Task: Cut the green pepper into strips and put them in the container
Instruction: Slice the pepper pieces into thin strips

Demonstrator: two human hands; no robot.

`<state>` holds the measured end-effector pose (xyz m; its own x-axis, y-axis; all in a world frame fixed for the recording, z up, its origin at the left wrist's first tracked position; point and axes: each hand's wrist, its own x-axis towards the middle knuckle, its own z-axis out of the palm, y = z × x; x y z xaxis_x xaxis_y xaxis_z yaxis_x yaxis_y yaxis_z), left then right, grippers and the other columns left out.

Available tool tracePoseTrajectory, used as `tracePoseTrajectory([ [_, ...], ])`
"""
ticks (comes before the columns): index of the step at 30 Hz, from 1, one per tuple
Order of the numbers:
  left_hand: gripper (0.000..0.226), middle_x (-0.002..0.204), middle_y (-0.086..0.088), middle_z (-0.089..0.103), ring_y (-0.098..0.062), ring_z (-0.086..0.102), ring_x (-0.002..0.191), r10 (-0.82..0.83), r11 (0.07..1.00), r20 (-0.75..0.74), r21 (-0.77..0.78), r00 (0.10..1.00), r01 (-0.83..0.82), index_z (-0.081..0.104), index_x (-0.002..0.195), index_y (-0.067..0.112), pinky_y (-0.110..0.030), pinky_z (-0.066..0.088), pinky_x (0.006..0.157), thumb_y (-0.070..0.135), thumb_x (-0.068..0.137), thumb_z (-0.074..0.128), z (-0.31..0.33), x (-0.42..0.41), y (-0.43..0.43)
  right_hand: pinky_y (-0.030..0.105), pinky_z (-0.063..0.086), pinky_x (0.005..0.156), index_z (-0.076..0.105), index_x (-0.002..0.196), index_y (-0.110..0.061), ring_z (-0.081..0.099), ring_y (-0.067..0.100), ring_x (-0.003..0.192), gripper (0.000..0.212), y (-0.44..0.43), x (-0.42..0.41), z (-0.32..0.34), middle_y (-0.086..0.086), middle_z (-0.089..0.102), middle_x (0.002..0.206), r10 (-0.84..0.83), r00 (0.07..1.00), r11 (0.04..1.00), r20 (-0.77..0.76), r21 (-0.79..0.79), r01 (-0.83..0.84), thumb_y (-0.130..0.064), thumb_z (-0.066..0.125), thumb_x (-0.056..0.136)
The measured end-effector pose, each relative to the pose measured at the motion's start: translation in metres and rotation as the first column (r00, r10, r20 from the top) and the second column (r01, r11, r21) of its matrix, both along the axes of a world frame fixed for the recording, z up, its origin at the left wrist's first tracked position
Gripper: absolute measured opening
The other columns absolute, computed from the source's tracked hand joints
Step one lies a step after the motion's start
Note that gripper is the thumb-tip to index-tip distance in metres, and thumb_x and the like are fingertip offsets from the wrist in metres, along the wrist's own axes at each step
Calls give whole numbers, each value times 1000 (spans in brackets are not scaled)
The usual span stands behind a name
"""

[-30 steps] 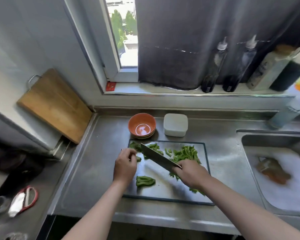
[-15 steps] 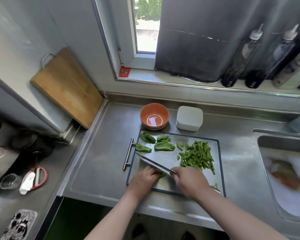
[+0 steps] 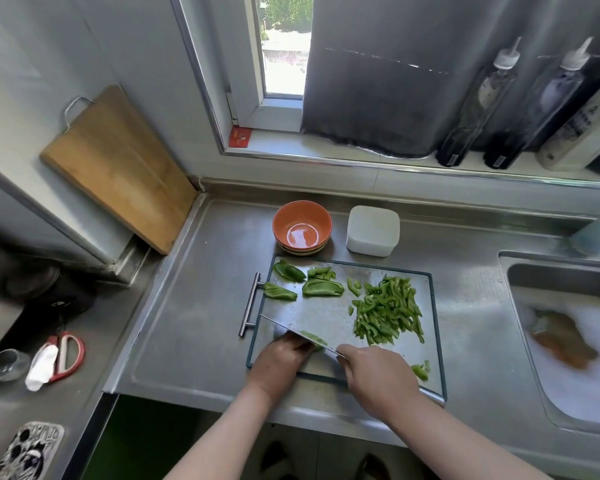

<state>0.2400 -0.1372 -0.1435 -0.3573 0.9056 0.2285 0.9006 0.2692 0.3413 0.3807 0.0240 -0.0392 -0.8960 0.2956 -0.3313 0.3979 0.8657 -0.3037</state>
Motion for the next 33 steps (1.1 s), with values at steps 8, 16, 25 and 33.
tracePoseTrajectory([
  [8, 41, 112, -2, 71, -23, 68, 97, 32, 999, 4, 11, 999, -32, 71, 118, 25, -29, 59, 70, 17, 85, 49, -6, 0, 1, 38, 43, 59, 53, 100, -25, 56, 32, 72, 23, 3, -5, -7, 2, 60, 80, 14, 1000, 1000, 12, -23, -14, -35, 32, 104],
  [16, 29, 109, -1, 71, -19, 66, 100, 45, 992, 0, 115, 999, -45, 74, 112, 21, -29, 58, 77, 20, 92, 54, -13, -1, 1, 40, 50, 64, 55, 103, -26, 59, 30, 74, 24, 7, -1, -13, 3, 65, 82, -29, 997, 996, 77, -85, 36, -35, 32, 105],
  [25, 19, 103, -1, 70, -24, 65, 90, 81, 989, -54, 125, 995, -74, 73, 103, 17, -35, 56, 69, 20, 94, 56, -16, 1, 1, 40, 53, 73, 62, 106, -26, 64, 33, 88, 31, 5, -51, -25, 9, 69, 98, -13, 992, 988, 124, -152, 32, -41, 34, 105],
  [33, 36, 110, 0, 71, -20, 65, 99, 36, 990, -31, 141, 999, -31, 74, 113, 19, -30, 57, 80, 7, 79, 77, -9, 1, 0, 37, 43, 64, 57, 109, -31, 62, 31, 83, 26, 4, -17, -6, 5, 70, 92, 51, 999, 993, 8, -103, -50, -40, 33, 105],
])
